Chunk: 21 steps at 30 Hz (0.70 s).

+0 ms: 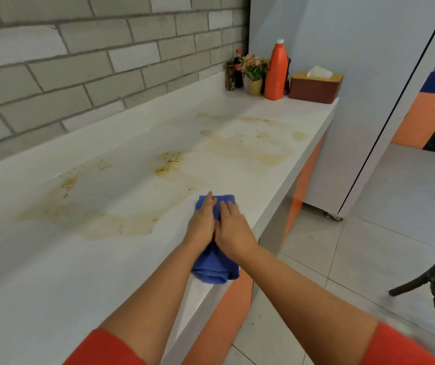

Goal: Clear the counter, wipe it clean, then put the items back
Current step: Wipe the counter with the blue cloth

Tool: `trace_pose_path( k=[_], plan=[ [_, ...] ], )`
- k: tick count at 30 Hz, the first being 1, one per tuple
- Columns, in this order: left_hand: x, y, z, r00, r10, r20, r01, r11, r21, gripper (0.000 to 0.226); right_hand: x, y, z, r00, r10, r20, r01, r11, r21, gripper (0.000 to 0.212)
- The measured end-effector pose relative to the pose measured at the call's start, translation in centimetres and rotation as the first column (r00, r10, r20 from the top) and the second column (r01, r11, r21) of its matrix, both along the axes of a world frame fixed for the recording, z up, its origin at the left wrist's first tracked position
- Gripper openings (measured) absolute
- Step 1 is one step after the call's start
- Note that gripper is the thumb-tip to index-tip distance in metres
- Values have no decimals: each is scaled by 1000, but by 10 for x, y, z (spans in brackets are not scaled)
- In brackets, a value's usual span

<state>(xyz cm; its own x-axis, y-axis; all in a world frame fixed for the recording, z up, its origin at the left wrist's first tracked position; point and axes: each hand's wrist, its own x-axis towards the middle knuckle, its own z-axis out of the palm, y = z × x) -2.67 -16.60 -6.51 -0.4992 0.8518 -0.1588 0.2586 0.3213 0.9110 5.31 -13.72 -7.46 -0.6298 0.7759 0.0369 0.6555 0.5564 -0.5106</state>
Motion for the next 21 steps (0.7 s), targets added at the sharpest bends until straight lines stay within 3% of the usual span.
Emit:
trace_pose_path(
  k=[1, 3, 5, 8, 10, 13, 17, 21],
  plan=[
    [-4, -7, 5, 980, 83, 180, -103, 989, 105, 44, -3, -6, -6, 994, 24, 110, -23, 1000, -2, 54],
    [-14, -23, 12, 959, 162, 232, -217, 947, 237, 31, 0, -5, -14, 970, 49, 236, -60, 997, 38, 59],
    [-26, -41, 13, 965, 257, 56, -261, 910, 323, 30, 6, 10, -13, 953, 104, 285, -137, 986, 99, 64],
    [-54, -73, 5, 878, 430, -210, -351, 876, 330, 29, 11, 54, -2, 902, 116, 416, -195, 969, 153, 59],
    [-79, -99, -1, 741, 528, -415, -460, 849, 259, 29, 2, 84, 11, 878, 64, 474, -162, 973, 167, 53],
    [-117, -135, -8, 572, 509, -643, -652, 758, 20, 38, -25, 94, 15, 894, 27, 447, -94, 987, 128, 55],
    [-145, -163, -16, 512, 397, -761, -769, 606, -201, 47, -51, 54, -6, 884, 61, 464, -170, 966, 196, 69],
    [-149, -169, -23, 535, 393, -748, -783, 564, -263, 50, -40, -20, -6, 808, 410, 422, -513, 843, 162, 73]
  ],
)
